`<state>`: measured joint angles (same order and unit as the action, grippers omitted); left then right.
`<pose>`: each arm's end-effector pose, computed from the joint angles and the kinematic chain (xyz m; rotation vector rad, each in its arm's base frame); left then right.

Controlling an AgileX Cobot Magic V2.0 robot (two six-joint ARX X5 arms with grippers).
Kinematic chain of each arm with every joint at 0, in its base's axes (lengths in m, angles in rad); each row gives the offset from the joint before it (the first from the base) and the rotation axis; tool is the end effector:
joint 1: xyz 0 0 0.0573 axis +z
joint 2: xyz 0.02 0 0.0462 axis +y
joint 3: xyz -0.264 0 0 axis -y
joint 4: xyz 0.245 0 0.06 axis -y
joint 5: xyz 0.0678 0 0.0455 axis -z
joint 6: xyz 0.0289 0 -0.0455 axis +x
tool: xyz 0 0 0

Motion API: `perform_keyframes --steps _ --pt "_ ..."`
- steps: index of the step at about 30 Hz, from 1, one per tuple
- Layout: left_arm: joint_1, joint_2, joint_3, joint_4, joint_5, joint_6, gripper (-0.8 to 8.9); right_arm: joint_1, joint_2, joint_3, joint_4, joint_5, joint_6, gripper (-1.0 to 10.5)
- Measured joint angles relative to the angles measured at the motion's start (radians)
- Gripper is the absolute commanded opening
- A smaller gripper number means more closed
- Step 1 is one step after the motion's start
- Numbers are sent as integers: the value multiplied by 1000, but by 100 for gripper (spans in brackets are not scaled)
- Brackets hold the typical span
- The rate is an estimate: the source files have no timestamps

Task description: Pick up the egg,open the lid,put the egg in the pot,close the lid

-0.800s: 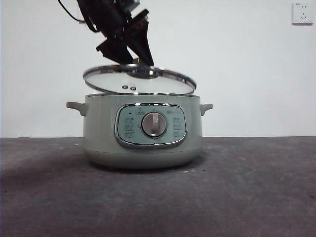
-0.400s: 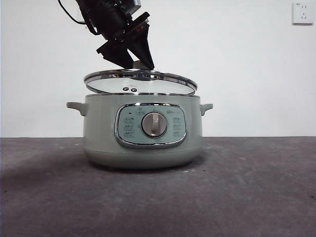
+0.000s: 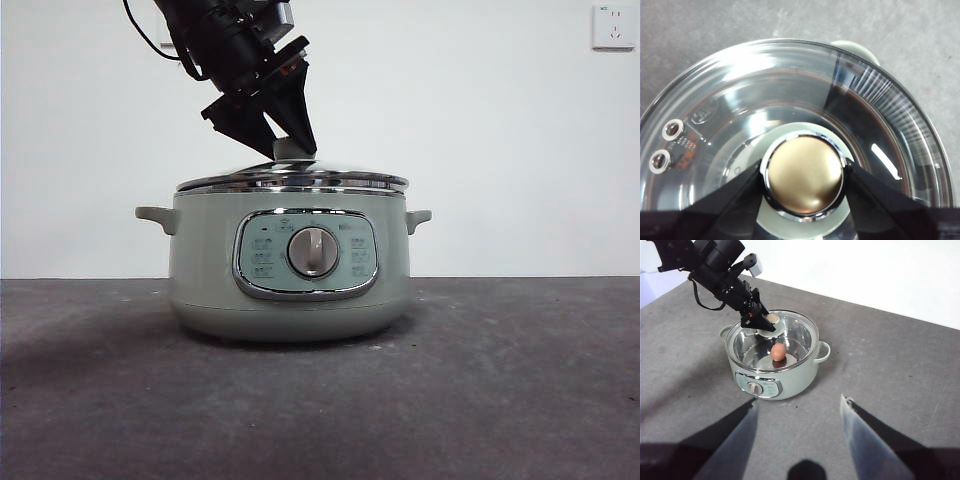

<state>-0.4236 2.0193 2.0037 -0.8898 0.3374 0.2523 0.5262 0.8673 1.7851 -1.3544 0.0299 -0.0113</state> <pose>0.3963 -0.1892 0.3228 0.2629 0.8318 -0.8208 0.0333 0.0184 0.4950 -0.1320 0.4214 0.4908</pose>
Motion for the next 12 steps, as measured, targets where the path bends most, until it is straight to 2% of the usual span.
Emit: perform_keyframes --steps 12 --pt "-5 2 5 -12 -39 5 -7 0 0 0 0 0 0 281"
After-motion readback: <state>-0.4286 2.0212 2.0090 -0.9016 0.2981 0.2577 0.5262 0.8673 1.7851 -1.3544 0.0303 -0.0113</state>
